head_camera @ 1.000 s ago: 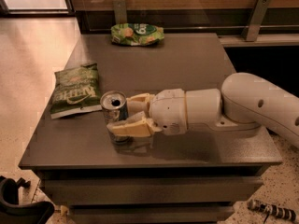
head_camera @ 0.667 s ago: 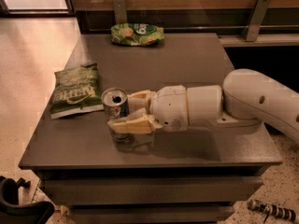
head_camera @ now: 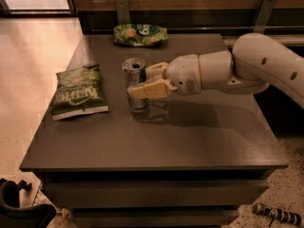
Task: Move redbull can near green rice chip bag
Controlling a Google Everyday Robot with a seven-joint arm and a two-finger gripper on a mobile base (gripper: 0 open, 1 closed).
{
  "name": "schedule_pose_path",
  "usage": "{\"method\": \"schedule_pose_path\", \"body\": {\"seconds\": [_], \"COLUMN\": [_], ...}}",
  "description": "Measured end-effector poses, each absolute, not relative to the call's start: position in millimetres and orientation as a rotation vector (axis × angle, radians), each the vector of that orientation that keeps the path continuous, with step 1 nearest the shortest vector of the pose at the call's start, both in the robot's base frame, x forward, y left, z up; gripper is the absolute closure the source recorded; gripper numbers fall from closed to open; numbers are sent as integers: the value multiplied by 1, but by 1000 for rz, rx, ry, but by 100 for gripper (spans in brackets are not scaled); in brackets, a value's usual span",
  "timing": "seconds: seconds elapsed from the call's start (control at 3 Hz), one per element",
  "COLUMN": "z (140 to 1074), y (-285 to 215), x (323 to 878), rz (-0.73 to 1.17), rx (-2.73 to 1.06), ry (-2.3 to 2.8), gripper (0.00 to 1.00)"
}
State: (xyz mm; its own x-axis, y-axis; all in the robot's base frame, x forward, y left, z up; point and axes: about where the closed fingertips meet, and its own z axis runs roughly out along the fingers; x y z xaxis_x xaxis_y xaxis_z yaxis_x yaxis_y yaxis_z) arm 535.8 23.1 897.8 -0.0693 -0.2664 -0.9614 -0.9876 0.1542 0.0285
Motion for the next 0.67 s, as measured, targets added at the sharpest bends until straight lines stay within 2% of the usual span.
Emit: {"method": "schedule_pose_path", "body": {"seconds": [0.67], "z": [932], "y": [-22], "x": [670], "rz": [875], "rx": [-1100], "ry": [1602], "gripper": [100]}}
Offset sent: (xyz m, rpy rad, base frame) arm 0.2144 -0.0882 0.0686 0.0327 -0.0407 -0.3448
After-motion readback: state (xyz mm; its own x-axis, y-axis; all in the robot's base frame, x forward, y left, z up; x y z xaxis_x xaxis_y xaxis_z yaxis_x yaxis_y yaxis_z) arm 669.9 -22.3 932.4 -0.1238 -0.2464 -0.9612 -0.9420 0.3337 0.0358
